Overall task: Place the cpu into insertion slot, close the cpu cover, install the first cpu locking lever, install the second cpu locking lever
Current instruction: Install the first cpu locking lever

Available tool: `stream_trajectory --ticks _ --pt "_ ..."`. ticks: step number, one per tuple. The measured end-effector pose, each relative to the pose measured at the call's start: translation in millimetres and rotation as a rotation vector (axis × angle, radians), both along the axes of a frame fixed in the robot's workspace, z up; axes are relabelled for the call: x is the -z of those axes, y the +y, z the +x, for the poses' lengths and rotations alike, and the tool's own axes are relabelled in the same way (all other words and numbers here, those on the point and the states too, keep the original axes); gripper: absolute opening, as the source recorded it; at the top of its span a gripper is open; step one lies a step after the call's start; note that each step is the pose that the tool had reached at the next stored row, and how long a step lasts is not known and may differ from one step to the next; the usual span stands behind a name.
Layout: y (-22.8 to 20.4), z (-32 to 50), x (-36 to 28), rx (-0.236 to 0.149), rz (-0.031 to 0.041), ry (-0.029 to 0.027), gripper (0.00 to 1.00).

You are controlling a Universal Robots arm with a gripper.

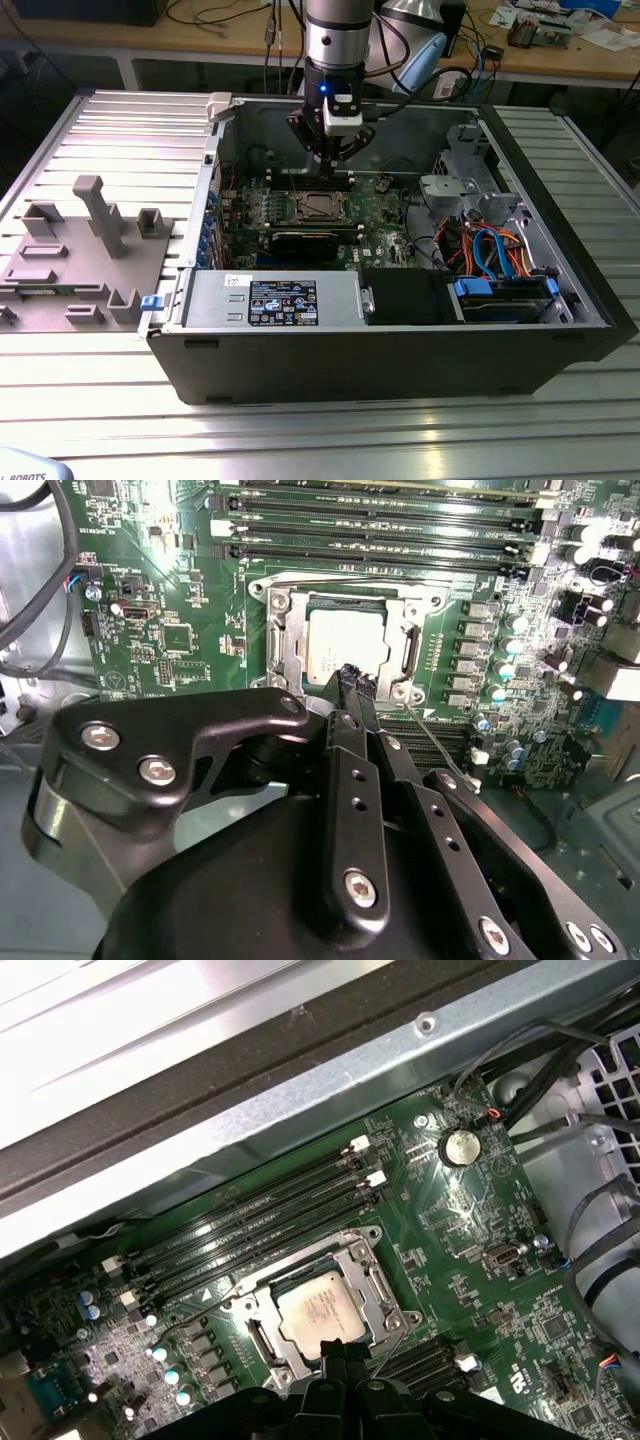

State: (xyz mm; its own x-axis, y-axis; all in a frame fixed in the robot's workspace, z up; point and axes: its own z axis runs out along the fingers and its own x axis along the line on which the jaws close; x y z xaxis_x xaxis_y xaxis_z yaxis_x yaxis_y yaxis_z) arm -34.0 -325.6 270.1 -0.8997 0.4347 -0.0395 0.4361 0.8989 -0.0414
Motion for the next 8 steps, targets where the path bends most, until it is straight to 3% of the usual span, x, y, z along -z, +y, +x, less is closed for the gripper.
stream_trajectory --ticks 8 --pt "0.0 0.0 0.0 -0.019 0.0000 0.0000 0.11"
